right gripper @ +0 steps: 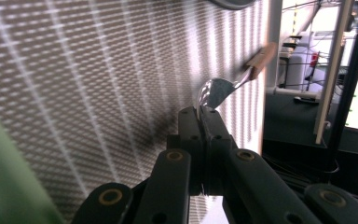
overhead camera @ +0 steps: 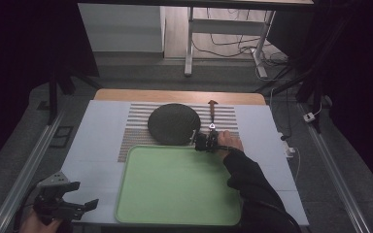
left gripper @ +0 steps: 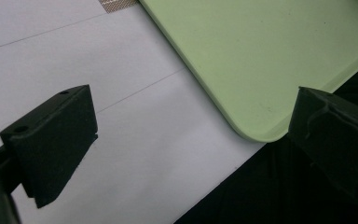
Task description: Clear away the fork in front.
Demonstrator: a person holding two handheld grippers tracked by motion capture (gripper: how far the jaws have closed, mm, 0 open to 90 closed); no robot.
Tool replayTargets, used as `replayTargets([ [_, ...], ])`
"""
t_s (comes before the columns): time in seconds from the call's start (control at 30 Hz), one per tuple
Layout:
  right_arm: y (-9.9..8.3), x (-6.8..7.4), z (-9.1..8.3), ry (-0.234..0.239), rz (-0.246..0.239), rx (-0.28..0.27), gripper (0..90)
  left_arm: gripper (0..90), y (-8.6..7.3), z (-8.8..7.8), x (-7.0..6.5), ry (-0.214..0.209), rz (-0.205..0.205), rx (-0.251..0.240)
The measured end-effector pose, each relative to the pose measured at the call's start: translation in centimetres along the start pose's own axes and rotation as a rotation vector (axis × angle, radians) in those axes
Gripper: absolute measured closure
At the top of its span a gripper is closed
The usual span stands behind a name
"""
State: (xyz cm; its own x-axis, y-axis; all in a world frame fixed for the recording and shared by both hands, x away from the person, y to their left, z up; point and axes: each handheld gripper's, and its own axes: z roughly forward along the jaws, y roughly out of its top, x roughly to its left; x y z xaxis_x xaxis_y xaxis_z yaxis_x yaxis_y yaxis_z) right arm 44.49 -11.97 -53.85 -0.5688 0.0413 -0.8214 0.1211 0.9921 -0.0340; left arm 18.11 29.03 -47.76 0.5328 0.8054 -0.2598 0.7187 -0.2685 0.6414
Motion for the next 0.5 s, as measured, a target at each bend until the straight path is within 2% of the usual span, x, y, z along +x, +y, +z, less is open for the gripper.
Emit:
replayTargets([
  [0.13,-0.2,-0.7,-0.6,0.003,0.037,-0.003,89.7,1.2,0.0,0.0,0.0,0.0,0.001,0.0],
  [0.17,-0.3,-0.9,-0.8,0.035,0.04,-0.007,89.7,1.2,0.0,0.0,0.0,0.001,0.001,0.0],
  [0.2,-0.3,-0.9,-0.8,0.035,0.04,-0.007,89.7,1.2,0.0,0.0,0.0,0.0,0.001,0.0],
  [0.23,-0.6,-1.0,-1.0,0.011,0.052,-0.022,89.7,1.2,0.0,0.0,0.0,0.002,0.001,0.0],
  [0.3,-0.6,-1.2,-1.4,0.011,0.042,-0.009,89.7,1.2,0.0,0.0,0.0,0.002,0.001,0.0],
  [0.37,-0.9,-1.4,-1.8,0.017,0.051,-0.022,89.8,1.2,0.0,0.0,0.0,0.002,0.001,-0.001],
  [0.4,-1.1,-1.8,-2.3,0.064,0.069,-0.043,89.8,1.2,0.0,0.0,0.0,0.003,0.002,-0.001],
  [0.47,-1.3,-2.0,-2.9,0.062,0.084,-0.052,89.8,1.2,0.0,0.0,-0.1,0.005,0.004,-0.001],
  [0.5,-1.4,-2.0,-3.3,0.033,0.086,-0.054,89.8,1.1,0.0,0.0,-0.1,0.004,0.004,-0.002],
])
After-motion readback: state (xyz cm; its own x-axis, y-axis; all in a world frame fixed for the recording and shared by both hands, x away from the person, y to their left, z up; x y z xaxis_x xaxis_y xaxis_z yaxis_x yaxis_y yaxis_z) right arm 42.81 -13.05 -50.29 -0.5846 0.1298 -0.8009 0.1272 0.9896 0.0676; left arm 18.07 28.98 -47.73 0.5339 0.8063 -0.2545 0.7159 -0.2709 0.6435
